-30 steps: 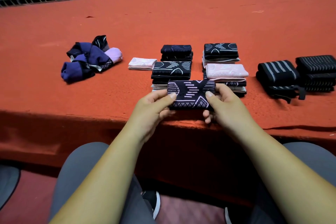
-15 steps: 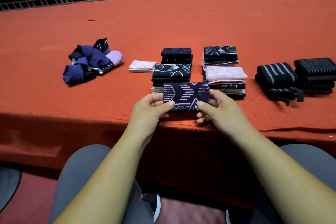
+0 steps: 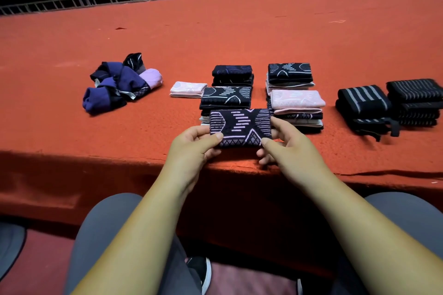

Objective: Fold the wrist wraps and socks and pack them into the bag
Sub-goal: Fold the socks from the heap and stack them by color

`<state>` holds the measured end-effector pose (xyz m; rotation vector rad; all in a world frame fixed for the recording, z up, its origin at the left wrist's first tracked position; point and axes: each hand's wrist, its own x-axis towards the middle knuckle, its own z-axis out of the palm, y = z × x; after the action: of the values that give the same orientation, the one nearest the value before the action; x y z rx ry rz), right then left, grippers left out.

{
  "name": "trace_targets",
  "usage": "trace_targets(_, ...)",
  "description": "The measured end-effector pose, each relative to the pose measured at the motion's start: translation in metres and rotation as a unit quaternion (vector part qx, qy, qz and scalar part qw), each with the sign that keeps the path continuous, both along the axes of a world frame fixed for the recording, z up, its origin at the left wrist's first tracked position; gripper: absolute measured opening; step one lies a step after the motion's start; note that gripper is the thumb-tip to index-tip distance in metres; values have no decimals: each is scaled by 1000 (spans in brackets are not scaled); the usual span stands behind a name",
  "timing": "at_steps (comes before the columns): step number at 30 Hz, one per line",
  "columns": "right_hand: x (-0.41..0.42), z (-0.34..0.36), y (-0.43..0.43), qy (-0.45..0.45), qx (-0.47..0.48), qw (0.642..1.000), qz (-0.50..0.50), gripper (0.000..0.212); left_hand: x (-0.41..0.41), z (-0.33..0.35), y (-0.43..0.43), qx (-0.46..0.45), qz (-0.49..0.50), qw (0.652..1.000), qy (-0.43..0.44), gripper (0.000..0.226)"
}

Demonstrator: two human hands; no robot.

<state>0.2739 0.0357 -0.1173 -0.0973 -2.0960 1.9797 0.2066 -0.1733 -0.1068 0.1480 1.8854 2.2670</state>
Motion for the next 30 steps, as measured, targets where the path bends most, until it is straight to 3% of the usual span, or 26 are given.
trace_targets(4,0,2,-3,36,-5,997,-60,45,3,11,-8,55,-7,998,10,22)
trace_targets(8,0,17,-15,88,25,993,-75,33,-3,17,-19,48,44,996,57,17)
trace_targets(20,-61,67,-52,122,245,958,-83,6,-55,48,-52,27,146,984,100,10)
trace_targets(26,-124,97,-64,74,371,923,-71,19,-116,68,-64,-6,173,978,119,20)
trace_targets(30,-167,115,-74,25,402,914,-55,28,-160,73,-65,-18,194,973,120,23)
